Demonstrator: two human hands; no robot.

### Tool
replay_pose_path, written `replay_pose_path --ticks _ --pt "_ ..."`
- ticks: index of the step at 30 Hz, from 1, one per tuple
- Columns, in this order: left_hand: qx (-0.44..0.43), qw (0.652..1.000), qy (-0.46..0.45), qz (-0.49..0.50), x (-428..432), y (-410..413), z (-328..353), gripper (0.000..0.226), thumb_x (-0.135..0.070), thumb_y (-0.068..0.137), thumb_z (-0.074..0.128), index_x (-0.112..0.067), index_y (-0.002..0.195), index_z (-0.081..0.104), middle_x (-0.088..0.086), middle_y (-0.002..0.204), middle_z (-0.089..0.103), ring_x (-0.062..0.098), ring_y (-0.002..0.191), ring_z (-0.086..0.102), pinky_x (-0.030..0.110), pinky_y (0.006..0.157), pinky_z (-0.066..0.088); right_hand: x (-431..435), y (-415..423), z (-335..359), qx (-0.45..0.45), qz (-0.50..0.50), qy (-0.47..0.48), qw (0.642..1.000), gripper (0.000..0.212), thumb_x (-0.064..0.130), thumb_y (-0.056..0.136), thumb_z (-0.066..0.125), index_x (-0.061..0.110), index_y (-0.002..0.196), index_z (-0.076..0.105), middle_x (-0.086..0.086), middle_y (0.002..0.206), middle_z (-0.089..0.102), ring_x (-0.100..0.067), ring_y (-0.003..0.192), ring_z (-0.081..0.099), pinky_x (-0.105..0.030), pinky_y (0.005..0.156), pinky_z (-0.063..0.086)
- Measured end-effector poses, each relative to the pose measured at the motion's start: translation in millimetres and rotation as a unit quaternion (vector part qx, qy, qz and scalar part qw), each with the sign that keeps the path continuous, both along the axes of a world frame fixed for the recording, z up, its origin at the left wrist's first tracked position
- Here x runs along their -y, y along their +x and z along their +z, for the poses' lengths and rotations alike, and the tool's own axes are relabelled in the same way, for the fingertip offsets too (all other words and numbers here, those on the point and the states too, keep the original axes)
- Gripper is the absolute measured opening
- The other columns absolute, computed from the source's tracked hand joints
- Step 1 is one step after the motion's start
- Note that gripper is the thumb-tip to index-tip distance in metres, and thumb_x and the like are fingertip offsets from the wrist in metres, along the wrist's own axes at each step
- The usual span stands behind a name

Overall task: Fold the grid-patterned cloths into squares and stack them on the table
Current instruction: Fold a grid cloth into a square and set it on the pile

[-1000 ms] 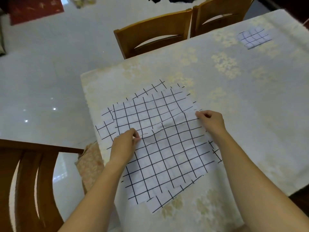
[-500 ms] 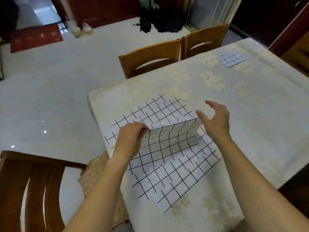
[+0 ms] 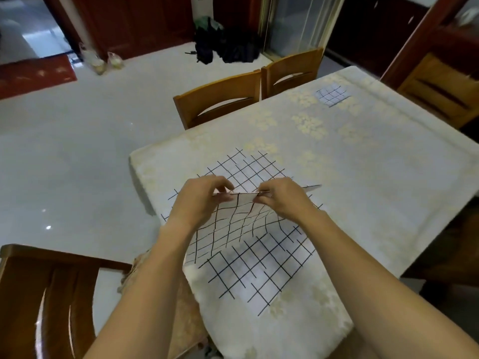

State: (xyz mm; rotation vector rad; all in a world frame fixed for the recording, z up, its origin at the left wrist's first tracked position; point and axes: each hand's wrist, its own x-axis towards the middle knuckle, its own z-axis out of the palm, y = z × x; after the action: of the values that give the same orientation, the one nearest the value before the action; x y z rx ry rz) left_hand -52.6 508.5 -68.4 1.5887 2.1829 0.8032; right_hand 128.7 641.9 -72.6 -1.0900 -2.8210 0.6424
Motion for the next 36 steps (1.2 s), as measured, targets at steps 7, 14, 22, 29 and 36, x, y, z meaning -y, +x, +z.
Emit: replay_pose_path --ticks 7,14,22,29,36 --pt "0.007 1.0 -0.009 -0.012 -8.9 -9.4 43.4 0.01 -0.027 0.086 0.076 -0.026 0.095 0.074 -0.012 0.091 0.064 0.01 0.081 0.056 0.029 0.071 0.046 -13.5 20.0 27.0 -0.053 -0.095 -0.021 0.994 0.025 0.05 0.085 0.07 0.027 0.093 0.075 0.005 0.086 0.074 -0.019 0.083 0.067 -0.04 0.074 0.056" --pt "-0.042 0.993 0.107 0.017 -20.8 -10.8 70.6 0.01 -0.029 0.085 0.077 -0.026 0.094 0.074 -0.004 0.096 0.068 0.021 0.091 0.061 0.042 0.077 0.053 -12.2 37.1 55.3 -0.088 -0.076 -0.073 0.991 0.037 0.045 0.082 0.075 0.011 0.07 0.066 0.002 0.057 0.055 -0.015 0.055 0.046 -0.032 0.056 0.038" --pt "-0.071 0.985 0.14 0.065 -24.7 26.3 60.3 0.098 -0.069 0.074 0.069 -0.029 0.154 0.028 0.006 0.165 0.015 0.033 0.152 0.009 0.053 0.122 0.01 0.9 38.6 63.5 -0.187 -0.09 -0.11 0.972 0.048 0.046 0.08 0.077 0.007 0.061 0.056 0.002 0.055 0.036 -0.009 0.053 0.032 -0.025 0.051 0.026" --pt "0.057 0.996 0.017 -0.073 -17.9 56.8 20.5 0.087 -0.061 0.076 0.074 -0.037 0.148 0.034 -0.007 0.157 0.036 0.018 0.143 0.035 0.045 0.116 0.035 5.5 32.7 58.4 -0.213 -0.08 -0.138 0.964 0.037 0.036 0.09 0.069 0.024 0.057 0.058 0.004 0.051 0.045 -0.02 0.053 0.038 -0.037 0.055 0.034" --pt "0.057 0.997 0.004 -0.047 -11.9 57.3 11.1 0.011 -0.039 0.095 0.059 -0.032 0.102 0.062 -0.011 0.087 0.069 0.013 0.083 0.062 0.041 0.072 0.055 11.4 32.6 60.1 -0.257 -0.133 -0.057 0.955 0.017 0.038 0.076 0.082 0.023 0.078 0.074 0.006 0.091 0.064 -0.005 0.09 0.052 -0.018 0.075 0.041"
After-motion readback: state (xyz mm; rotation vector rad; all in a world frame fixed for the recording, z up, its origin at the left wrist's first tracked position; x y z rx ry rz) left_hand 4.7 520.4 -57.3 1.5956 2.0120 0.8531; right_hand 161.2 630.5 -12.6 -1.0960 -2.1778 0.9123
